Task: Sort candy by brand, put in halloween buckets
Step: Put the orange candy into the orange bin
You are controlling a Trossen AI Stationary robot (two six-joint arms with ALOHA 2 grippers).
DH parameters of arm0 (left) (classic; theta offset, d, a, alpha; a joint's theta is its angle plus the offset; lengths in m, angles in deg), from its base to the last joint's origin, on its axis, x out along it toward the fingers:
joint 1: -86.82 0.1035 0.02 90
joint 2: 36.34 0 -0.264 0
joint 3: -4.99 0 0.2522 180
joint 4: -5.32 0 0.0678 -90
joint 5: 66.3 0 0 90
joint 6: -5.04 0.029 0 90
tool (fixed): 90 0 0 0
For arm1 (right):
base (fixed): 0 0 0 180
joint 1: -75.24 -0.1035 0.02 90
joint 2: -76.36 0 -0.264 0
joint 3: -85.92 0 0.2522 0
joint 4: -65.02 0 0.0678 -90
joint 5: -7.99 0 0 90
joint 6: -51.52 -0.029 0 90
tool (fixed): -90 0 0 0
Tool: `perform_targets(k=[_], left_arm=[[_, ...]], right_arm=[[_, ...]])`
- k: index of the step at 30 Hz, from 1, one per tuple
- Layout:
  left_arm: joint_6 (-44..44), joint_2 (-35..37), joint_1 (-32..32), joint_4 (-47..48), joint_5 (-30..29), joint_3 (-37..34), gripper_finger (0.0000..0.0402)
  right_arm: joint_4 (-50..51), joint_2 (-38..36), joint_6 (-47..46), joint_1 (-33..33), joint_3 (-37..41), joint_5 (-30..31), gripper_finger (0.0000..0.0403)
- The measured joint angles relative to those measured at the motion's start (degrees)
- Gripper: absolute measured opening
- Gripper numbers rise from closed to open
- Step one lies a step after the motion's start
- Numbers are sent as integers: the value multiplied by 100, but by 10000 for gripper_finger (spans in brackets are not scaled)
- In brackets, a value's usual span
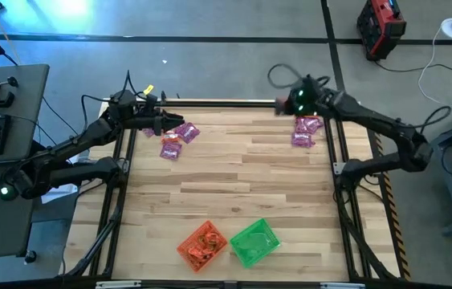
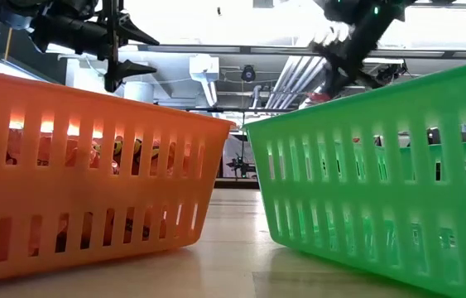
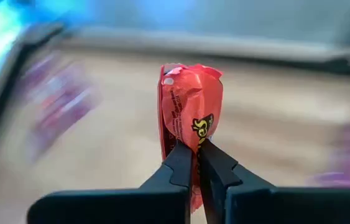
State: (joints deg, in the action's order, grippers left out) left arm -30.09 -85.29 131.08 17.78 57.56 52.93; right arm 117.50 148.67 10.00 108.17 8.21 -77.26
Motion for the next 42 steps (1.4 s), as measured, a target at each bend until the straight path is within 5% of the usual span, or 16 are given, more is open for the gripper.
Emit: perform_targets(k=[4,11,17,21,30,35,42], left_arm=[[-581,0,-31,-33,0,0,252],[-1292,0,-608,-33,-120,0,252],[-1883,0,-1511,-32,-1016,0,252],[-2104,-2,-2012,-257,-1466,0,252],[-2178,0,-2426,-327,-2301,0,252],[-2178,0,-2458,-326,-2284,0,252],[-2060,0,-2456,-323,-2279,0,252]], right_arm=[[-362,136,103,-1483,0,-727,2],[-1121,1013,11,-3944,7,-736,2],[-3401,2149,55,-5163,11,-797,2],[-4681,2899,222,-5460,-140,-948,2],[-4667,4612,1797,-5518,-1873,-1571,8],[-3632,5208,2113,-5520,-2981,-1687,43],[-1922,5599,2676,-5454,-4171,-1777,154]])
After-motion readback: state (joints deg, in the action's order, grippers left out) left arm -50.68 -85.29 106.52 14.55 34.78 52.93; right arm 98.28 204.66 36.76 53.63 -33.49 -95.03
